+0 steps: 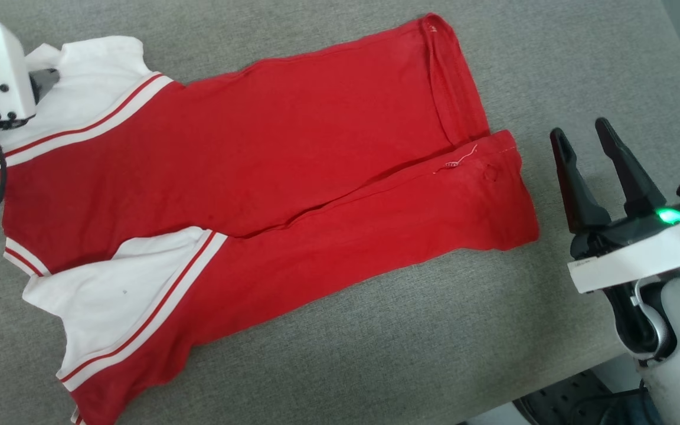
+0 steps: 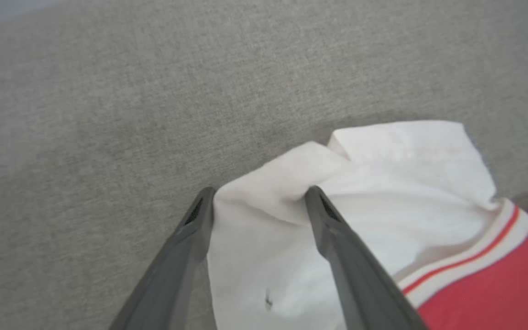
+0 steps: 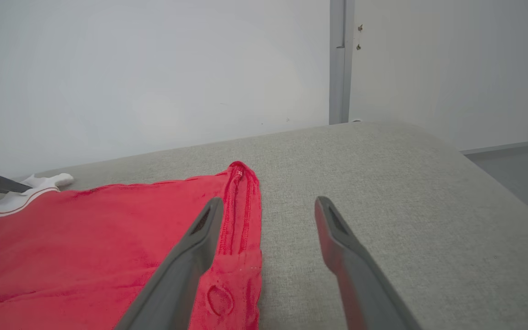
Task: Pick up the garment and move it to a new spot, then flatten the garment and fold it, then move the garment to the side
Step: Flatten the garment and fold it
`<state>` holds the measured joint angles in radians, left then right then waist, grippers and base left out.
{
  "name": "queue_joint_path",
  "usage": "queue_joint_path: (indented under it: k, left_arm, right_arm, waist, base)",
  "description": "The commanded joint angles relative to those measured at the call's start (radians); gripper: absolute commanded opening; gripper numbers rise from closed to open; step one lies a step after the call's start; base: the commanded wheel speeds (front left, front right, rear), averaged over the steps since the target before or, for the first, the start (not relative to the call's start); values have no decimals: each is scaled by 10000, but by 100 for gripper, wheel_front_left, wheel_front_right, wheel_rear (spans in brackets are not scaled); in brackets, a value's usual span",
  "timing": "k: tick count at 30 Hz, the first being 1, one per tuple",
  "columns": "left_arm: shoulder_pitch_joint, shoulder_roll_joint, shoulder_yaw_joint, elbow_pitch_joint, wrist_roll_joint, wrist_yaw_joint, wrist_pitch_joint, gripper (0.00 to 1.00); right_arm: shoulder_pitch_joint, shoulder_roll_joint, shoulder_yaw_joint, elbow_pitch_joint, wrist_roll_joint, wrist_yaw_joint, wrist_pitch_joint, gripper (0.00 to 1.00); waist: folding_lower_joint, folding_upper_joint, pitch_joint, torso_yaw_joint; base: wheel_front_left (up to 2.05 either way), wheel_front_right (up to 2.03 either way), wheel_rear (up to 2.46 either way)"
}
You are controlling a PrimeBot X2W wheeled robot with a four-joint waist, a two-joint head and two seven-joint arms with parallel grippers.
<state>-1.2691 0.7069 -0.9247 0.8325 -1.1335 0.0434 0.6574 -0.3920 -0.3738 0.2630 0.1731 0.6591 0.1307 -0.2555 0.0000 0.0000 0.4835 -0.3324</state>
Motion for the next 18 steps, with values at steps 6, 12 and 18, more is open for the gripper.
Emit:
queue_joint_path:
  k: [6,12,18]
  left_arm:
    - [-179,-299,23,98,-234,-316,174,0]
    - [-343,-655,-20,158,-11,-505,-346,0]
    - [-537,-1400,-47,278,-11,-759,-866,0]
  right_arm:
    - [-788,-362,521,151,109,0,294,100]
    - [-2874,-973,1679,1067,-5,0,2035,100]
    - [-5233,-1578,2901,2776,376,-2,3928,100]
  waist:
    - [0,0,146,141]
    - [0,0,320,495]
    - [0,0,599,1240]
  base:
    - [0,0,0]
    - [0,0,0]
    - [0,0,0]
